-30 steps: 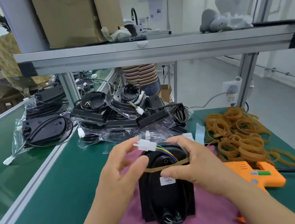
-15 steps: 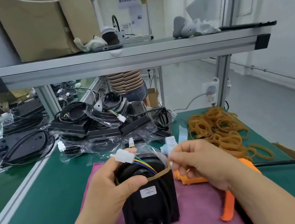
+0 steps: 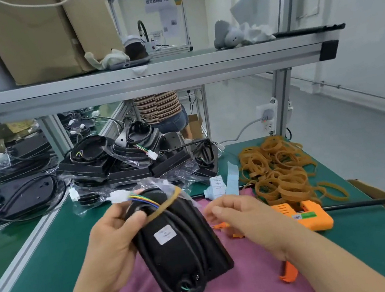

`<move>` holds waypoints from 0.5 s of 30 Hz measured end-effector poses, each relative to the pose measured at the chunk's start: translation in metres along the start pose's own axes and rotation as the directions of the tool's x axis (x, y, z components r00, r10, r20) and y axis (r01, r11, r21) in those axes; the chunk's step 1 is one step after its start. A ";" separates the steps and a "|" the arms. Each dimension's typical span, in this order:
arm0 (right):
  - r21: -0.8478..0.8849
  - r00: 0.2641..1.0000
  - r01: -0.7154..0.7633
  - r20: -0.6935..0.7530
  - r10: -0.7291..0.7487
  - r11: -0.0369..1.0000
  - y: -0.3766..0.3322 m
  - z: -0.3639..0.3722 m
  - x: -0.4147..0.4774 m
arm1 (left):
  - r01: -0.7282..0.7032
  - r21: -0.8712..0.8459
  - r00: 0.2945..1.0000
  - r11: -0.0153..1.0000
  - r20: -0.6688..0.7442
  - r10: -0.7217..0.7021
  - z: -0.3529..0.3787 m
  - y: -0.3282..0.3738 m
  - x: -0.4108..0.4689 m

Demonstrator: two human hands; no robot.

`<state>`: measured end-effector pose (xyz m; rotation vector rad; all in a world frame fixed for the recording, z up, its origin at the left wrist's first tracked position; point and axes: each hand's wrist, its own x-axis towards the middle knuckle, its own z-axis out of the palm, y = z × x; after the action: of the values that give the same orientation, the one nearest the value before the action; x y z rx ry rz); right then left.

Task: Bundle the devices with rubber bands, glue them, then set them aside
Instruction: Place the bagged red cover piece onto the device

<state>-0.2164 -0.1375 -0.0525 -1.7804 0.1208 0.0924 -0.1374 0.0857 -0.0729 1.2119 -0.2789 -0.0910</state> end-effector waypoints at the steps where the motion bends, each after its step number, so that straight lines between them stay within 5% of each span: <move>1: 0.035 0.999 0.023 0.047 -0.025 0.999 0.000 0.004 -0.004 | 0.039 -0.089 0.999 0.995 0.008 -0.038 -0.007 -0.003 0.002; 5: 0.140 0.987 0.082 0.127 -0.100 0.987 -0.006 0.012 -0.012 | 0.203 -0.208 0.979 0.957 0.038 -0.200 -0.008 -0.004 0.002; 9: 0.149 0.975 0.129 0.161 -0.152 0.980 -0.013 0.014 -0.015 | 0.470 -0.348 0.858 0.811 0.395 -0.328 0.009 0.004 -0.005; 12: 0.021 0.964 0.233 0.126 -0.234 0.972 -0.013 0.015 -0.015 | 0.337 -0.276 0.905 0.900 0.358 -0.230 0.012 0.001 -0.010; 15: -0.306 0.919 0.389 0.061 -0.390 0.869 -0.013 0.016 -0.017 | 0.447 -0.282 0.870 0.849 0.358 -0.339 0.012 0.005 -0.012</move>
<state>-0.2316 -0.1188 -0.0414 -2.0890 -0.2695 -0.1937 -0.1523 0.0791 -0.0658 0.8713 -0.2526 -0.6680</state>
